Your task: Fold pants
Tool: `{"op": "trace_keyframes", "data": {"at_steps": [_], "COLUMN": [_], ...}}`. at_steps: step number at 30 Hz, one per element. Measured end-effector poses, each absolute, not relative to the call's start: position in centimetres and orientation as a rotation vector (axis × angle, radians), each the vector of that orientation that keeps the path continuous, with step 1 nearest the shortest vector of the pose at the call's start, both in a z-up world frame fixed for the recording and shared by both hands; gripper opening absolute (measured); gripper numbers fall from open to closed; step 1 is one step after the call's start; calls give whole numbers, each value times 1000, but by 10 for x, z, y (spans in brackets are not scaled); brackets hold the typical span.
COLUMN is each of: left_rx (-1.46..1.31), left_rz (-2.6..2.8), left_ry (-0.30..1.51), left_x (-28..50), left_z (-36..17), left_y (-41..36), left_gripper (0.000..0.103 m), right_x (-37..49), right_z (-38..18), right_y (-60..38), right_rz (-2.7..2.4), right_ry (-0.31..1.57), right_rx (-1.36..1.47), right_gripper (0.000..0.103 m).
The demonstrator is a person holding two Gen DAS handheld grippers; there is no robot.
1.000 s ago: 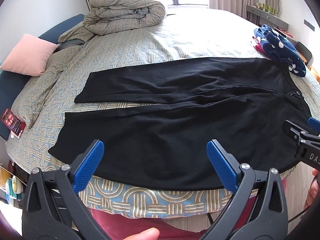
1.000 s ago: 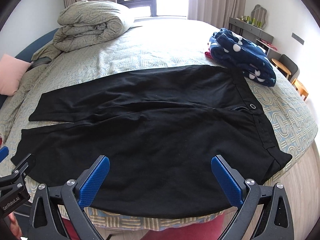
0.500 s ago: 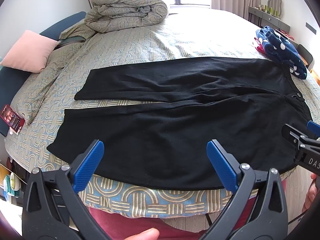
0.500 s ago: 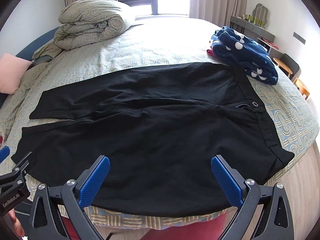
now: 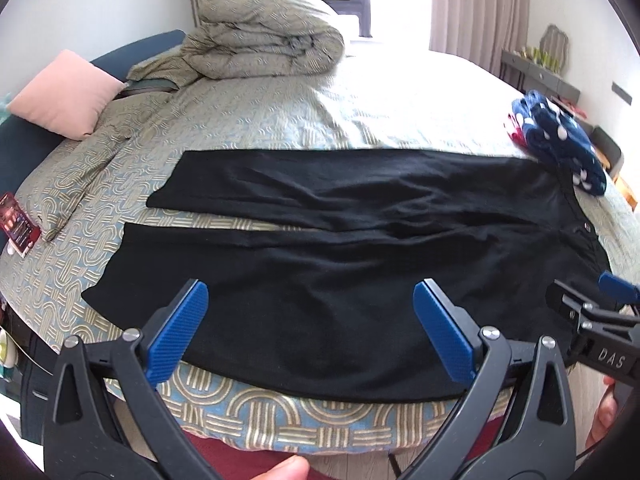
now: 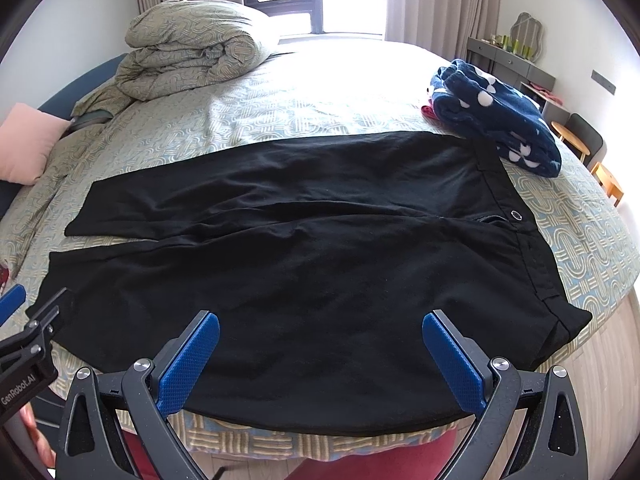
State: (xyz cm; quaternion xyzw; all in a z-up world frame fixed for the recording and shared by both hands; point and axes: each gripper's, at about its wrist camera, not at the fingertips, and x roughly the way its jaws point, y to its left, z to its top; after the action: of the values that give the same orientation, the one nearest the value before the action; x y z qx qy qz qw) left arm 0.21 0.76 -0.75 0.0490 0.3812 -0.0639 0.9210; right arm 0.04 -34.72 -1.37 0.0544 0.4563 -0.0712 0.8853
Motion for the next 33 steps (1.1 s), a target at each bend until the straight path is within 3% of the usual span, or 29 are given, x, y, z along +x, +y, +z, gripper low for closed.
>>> {"op": "trace_keyframes", "data": {"at_steps": [33], "left_rx": [181], "left_rz": [-193], "left_ry": [799], "left_x": [-10], "left_z": [-1], "left_y": [-13], "left_gripper": [102], "right_x": [-13], "right_z": [0], "right_y": [-330], "right_rz": [-105], "right_ry": [882], "right_rx": [111], "right_gripper": [103]}}
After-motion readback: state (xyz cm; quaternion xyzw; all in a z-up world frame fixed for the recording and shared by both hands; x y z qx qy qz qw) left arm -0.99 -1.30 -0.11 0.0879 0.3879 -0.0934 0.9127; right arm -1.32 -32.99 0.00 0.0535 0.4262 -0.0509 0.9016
